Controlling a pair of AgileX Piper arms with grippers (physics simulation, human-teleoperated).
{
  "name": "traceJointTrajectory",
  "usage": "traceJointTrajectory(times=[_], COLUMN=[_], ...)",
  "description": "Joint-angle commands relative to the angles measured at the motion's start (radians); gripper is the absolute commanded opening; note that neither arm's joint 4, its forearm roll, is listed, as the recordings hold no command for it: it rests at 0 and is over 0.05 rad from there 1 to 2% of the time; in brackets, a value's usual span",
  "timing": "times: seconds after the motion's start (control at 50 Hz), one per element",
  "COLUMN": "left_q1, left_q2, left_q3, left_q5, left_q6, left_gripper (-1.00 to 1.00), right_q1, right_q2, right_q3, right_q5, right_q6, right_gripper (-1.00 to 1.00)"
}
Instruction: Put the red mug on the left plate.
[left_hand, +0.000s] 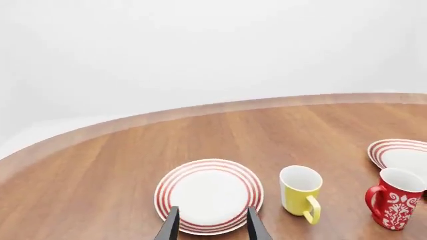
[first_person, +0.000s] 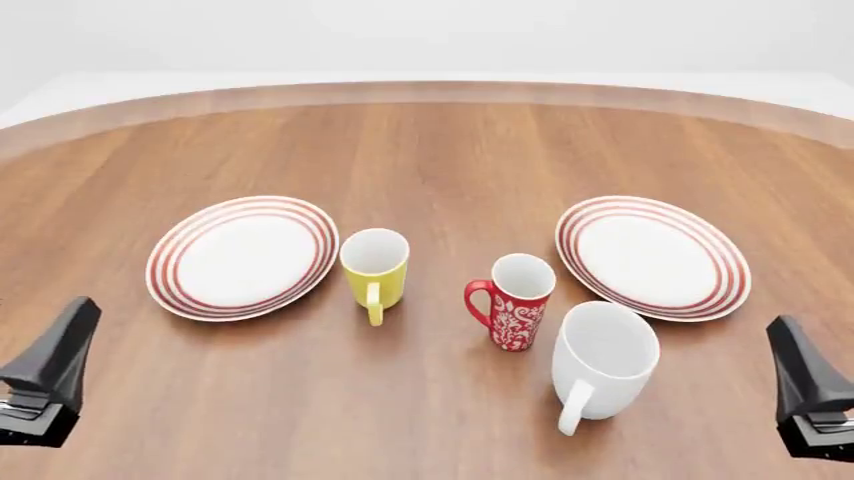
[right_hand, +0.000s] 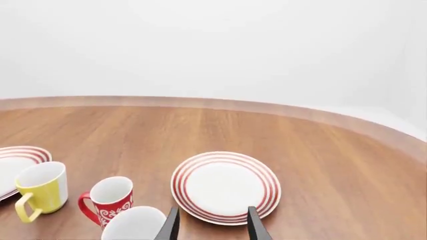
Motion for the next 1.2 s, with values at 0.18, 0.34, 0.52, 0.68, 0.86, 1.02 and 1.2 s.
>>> traceJointTrajectory(times=[0.18, 0.34, 0.52, 0.68, 0.86, 1.02, 1.2], left_q1=[-0.216, -0.290, -0.391, -0.430, -0.486, -0.516, -0.584], left_q2=[0.349, 0.470, 0.611, 0.782, 0.888, 0.981, 1.069], left_q3=[-0.175, -0.256, -0.323, -0.402, -0.444, -0.456, -0.510], left_q5=[-0.157, -0.198, -0.250, -0.293, -0.312, -0.342, -0.312], left_q6=[0.103, 0.176, 0.244, 0.259, 0.279, 0.289, 0.296], left_gripper=[1.00, 1.00, 1.00, 1.00, 1.00, 1.00, 1.00], right_q1=[0.010, 0.012, 0.017, 0.025, 0.028, 0.030, 0.033], right_q2=[-0.004, 0.018, 0.000, 0.022, 0.047, 0.057, 0.039], right_q3=[0.000, 0.001, 0.000, 0.001, 0.001, 0.000, 0.000], right_q5=[0.002, -0.002, 0.021, 0.004, -0.017, -0.020, 0.003], right_q6=[-0.021, -0.030, -0.040, -0.055, -0.063, -0.067, -0.073], right_gripper=[1.00, 1.00, 1.00, 1.00, 1.00, 1.00, 1.00])
